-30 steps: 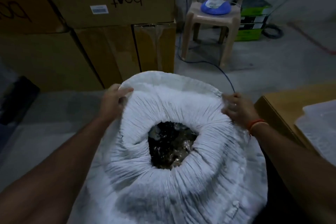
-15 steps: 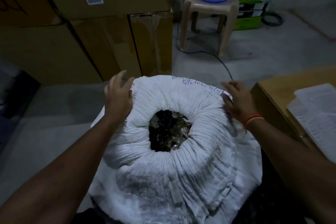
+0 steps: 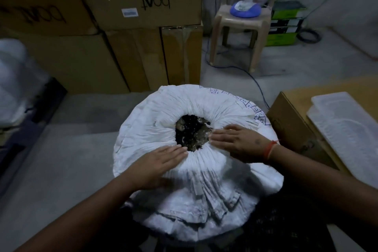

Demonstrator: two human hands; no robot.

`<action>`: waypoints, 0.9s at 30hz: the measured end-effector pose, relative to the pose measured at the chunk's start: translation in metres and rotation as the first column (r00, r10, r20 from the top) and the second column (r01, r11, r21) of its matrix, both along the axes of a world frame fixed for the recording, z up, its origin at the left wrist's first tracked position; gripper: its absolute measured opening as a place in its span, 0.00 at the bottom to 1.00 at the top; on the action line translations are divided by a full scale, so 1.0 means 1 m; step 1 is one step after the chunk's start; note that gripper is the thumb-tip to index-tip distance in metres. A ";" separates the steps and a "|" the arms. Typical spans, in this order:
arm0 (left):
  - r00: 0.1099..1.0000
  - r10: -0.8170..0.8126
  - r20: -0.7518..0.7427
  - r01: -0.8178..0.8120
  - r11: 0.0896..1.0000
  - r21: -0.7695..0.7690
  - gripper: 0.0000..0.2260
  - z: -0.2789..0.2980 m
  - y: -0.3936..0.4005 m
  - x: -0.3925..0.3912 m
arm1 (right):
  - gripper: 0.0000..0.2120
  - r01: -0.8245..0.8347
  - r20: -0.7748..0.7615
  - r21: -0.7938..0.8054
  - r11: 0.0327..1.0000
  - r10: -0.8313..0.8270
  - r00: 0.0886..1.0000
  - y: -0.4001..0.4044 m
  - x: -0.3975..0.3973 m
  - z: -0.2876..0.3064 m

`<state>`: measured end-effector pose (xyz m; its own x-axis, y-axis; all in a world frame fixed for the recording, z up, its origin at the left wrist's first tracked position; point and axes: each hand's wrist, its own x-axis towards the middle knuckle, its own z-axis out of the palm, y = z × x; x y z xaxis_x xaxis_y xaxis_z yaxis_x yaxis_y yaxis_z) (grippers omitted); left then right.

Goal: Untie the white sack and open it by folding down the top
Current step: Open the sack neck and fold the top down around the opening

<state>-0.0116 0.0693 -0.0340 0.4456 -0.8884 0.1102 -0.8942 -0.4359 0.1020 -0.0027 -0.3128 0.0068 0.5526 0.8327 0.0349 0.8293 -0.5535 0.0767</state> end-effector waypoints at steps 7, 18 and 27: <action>0.991 -0.042 0.125 0.054 0.994 -0.097 0.19 0.007 0.003 -0.035 | 0.28 -0.099 0.101 0.033 0.995 0.095 0.990 -0.012 -0.037 0.001; 0.988 0.150 -0.042 -0.152 0.988 -0.039 0.34 0.044 0.021 -0.081 | 0.17 0.159 -0.055 0.032 0.987 -0.158 0.986 -0.028 -0.085 0.044; 0.930 0.286 0.231 -0.280 0.958 -0.060 0.26 0.014 -0.019 -0.112 | 0.28 0.289 0.019 0.121 0.950 -0.293 0.956 -0.003 -0.121 0.002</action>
